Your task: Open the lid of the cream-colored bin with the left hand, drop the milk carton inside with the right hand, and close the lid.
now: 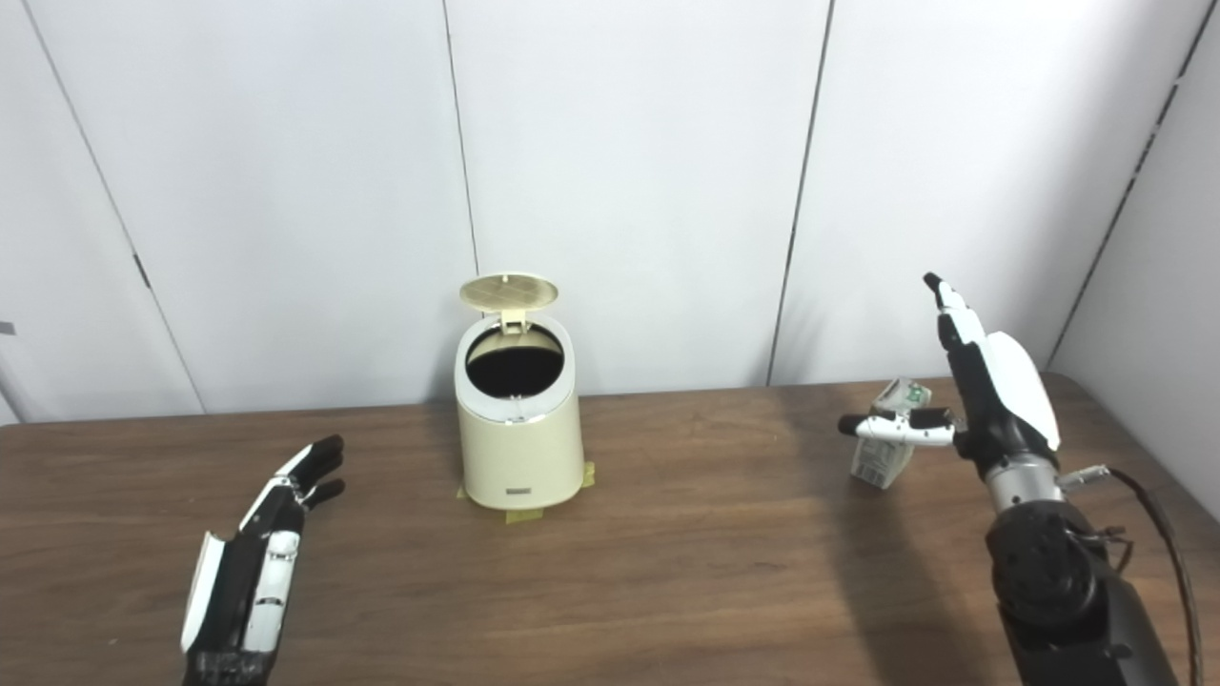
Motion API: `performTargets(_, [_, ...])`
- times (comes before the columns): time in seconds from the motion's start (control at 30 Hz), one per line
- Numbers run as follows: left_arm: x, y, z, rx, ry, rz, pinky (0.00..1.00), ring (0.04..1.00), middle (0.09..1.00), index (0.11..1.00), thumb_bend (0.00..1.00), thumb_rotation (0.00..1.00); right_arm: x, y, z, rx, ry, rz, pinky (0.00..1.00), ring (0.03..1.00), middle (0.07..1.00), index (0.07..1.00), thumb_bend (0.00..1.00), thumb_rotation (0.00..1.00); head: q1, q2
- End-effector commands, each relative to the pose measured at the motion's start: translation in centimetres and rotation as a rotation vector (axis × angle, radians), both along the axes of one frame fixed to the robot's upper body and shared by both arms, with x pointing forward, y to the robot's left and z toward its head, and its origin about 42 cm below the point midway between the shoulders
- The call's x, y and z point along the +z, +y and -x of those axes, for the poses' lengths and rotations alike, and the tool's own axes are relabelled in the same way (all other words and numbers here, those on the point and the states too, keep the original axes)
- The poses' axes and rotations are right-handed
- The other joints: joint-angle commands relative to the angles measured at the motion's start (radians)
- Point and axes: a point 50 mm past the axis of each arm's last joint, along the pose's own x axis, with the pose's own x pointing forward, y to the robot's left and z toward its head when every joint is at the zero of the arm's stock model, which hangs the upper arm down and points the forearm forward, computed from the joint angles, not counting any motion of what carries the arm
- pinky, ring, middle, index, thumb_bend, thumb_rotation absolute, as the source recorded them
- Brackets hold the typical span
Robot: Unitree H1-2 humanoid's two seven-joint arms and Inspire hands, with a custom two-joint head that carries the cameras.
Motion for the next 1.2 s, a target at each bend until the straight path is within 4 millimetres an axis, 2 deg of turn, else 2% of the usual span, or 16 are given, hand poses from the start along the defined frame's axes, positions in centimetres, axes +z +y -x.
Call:
performTargets(0.0, [-2.2, 0.8, 1.3, 0.018, 0.045, -0.046, 0.83, 0.883, 0.887, 0.86, 0.34, 0.98, 2.3, -0.9, -1.1, -0.009, -0.078, 0.046, 0.86, 1.0, 1.0, 1.0, 0.94, 0.23, 0.0, 0.001])
performTargets(0.2, [-2.0, 0.8, 1.5, 0.018, 0.048, -0.04, 0.83, 0.888, 0.891, 0.86, 0.34, 0.96, 0.1, -2.5, -1.9, -0.059, -0.026, 0.086, 0.85, 0.999, 1.0, 1.0, 0.94, 0.28, 0.001, 0.003])
performTargets(0.33, [-1.9, 0.9, 1.6, 0.017, 0.048, -0.052, 0.83, 0.889, 0.89, 0.862, 0.33, 0.97, -1.0, -3.4, -2.3, -0.073, -0.034, 0.163, 0.98, 1.0, 1.0, 1.0, 0.97, 0.33, 0.003, 0.003])
performTargets(0.43, [-2.0, 1.1, 1.6, 0.014, 0.043, -0.048, 0.83, 0.887, 0.886, 0.86, 0.32, 0.96, -1.3, -3.5, -2.3, -0.074, -0.047, 0.221, 1.0, 1.0, 1.0, 1.0, 1.0, 0.35, 0.0, 0.004])
performTargets(0.53, [-2.1, 1.1, 1.6, 0.018, 0.047, -0.056, 0.83, 0.889, 0.888, 0.86, 0.32, 0.97, -1.9, -3.7, -2.6, -0.076, -0.039, 0.201, 1.0, 1.0, 1.0, 1.0, 1.0, 0.35, 0.002, 0.004])
performTargets(0.63, [-2.0, 1.0, 1.6, 0.022, 0.045, -0.053, 0.83, 0.884, 0.883, 0.856, 0.32, 0.96, -2.7, -3.9, -3.0, -0.077, -0.029, 0.083, 0.95, 1.0, 1.0, 0.992, 1.0, 0.35, 0.002, 0.004])
performTargets(0.77, [-1.9, 1.0, 1.7, 0.016, 0.059, -0.046, 0.84, 0.895, 0.891, 0.862, 0.33, 0.94, -3.7, -4.2, -3.6, -0.089, -0.012, -0.088, 0.92, 0.998, 1.0, 0.996, 1.0, 0.41, 0.001, 0.004])
performTargets(0.83, [-2.0, 1.1, 1.7, 0.014, 0.056, -0.053, 0.83, 0.891, 0.889, 0.86, 0.33, 0.93, -4.0, -4.1, -3.8, -0.091, -0.019, -0.202, 0.87, 0.959, 0.988, 0.986, 1.0, 0.41, 0.001, 0.004])
performTargets(0.97, [-2.1, 1.1, 1.7, 0.016, 0.059, -0.05, 0.83, 0.889, 0.888, 0.859, 0.33, 0.92, -4.6, -4.0, -4.2, -0.084, -0.01, -0.376, 0.85, 0.924, 0.938, 0.967, 1.0, 0.45, 0.004, 0.004])
performTargets(1.07, [-2.1, 1.1, 1.7, 0.018, 0.057, -0.049, 0.83, 0.886, 0.884, 0.856, 0.32, 0.92, -4.8, -4.0, -4.5, -0.075, -0.009, -0.442, 0.76, 0.867, 0.908, 0.954, 1.0, 0.47, 0.004, 0.004])
performTargets(1.17, [-2.2, 1.1, 1.6, 0.022, 0.049, -0.061, 0.81, 0.877, 0.876, 0.849, 0.31, 0.91, -4.8, -4.0, -4.8, -0.075, 0.005, -0.45, 0.74, 0.824, 0.867, 0.933, 1.0, 0.55, 0.005, 0.004])
